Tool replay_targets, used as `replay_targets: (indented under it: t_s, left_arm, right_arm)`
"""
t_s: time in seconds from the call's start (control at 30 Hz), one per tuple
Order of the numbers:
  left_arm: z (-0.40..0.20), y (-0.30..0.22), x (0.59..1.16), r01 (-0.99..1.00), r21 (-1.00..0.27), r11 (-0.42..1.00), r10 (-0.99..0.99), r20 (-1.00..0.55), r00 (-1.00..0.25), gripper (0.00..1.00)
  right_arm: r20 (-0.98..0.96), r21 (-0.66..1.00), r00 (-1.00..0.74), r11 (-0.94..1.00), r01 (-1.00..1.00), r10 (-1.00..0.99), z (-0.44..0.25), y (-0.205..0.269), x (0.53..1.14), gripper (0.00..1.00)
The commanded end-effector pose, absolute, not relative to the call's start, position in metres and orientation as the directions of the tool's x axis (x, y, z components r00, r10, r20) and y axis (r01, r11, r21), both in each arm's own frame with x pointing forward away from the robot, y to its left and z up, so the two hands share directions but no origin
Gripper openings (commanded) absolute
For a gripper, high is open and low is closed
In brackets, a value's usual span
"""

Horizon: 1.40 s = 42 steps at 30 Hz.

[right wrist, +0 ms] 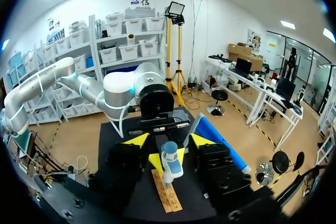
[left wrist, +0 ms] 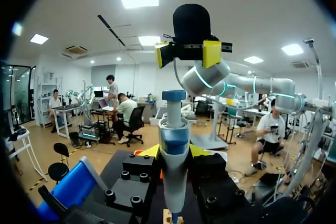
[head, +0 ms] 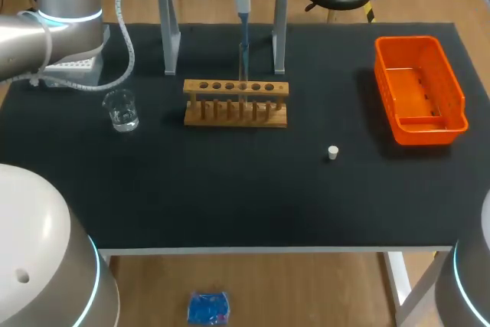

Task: Invert the test tube, pick up the pipette, mount the tip to pipette, aspirate from beaker and dispense into the tube, eject the tip, return the pipette, and cap with the stopper.

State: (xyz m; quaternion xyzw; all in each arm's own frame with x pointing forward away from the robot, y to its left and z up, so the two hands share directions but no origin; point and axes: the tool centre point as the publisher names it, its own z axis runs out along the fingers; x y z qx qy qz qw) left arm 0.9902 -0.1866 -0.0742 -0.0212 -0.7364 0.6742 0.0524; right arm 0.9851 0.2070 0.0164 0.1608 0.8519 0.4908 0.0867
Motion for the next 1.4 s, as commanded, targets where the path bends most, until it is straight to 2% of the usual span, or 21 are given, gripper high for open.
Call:
replay_targets:
  t_s: [0.03,0.33,0.53,0.83,1.1,1.4]
  left_arm:
    - [-0.074,-0.187,0.99,-0.04,-0.995,0.091,0.102,0.049,-0.994,0.0]
    - [-0.074,-0.187,0.99,-0.04,-0.995,0.091,0.102,0.049,-0.994,0.0]
    - [-0.074,-0.187,0.99,-0.04,-0.995,0.091,0.102,0.049,-0.994,0.0]
    - [-0.074,-0.187,0.99,-0.04,-0.995,0.091,0.102,0.049,-0.994,0.0]
    - [-0.074,-0.187,0.99,-0.04,-0.995,0.091,0.102,0.049,-0.994,0.0]
    - [-0.074,-0.187,0.99,-0.04,-0.995,0.091,0.102,0.049,-0.994,0.0]
  right_arm:
    - [0.0,0.874,-0.934,0.453,0.174,0.358,0.016,0.168,0.962,1.0]
    - [-0.004,0.89,-0.932,0.427,0.162,0.362,-0.014,0.119,0.941,1.0]
    - [-0.054,0.893,-0.933,0.435,0.114,0.355,-0.049,0.101,0.925,1.0]
    - [-0.017,0.934,-0.933,0.338,0.113,0.36,-0.111,0.085,0.917,1.0]
    - [-0.005,0.95,-0.939,0.295,0.103,0.344,-0.163,0.09,0.929,1.0]
    - [0.023,0.951,-0.952,0.287,0.115,0.306,-0.205,0.123,0.937,1.0]
